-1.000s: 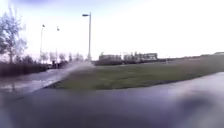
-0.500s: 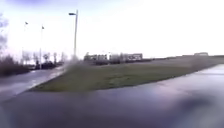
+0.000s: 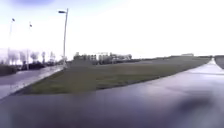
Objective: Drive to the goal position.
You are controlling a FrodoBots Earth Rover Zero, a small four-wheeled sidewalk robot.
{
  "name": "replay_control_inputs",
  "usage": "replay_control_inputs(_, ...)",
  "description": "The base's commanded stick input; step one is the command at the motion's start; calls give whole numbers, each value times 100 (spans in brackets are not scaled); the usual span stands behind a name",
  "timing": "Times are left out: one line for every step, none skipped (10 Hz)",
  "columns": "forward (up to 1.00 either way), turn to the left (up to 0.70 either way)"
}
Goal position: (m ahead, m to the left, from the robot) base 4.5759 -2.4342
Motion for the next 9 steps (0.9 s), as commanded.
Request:
replay_control_inputs(0, -45)
replay_control_inputs(0, -45)
replay_control_inputs(0, -45)
replay_control_inputs(0, -45)
replay_control_inputs(0, -45)
replay_control_inputs(0, -45)
replay_control_inputs(0, -45)
replay_control_inputs(0, -45)
replay_control_inputs(0, -45)
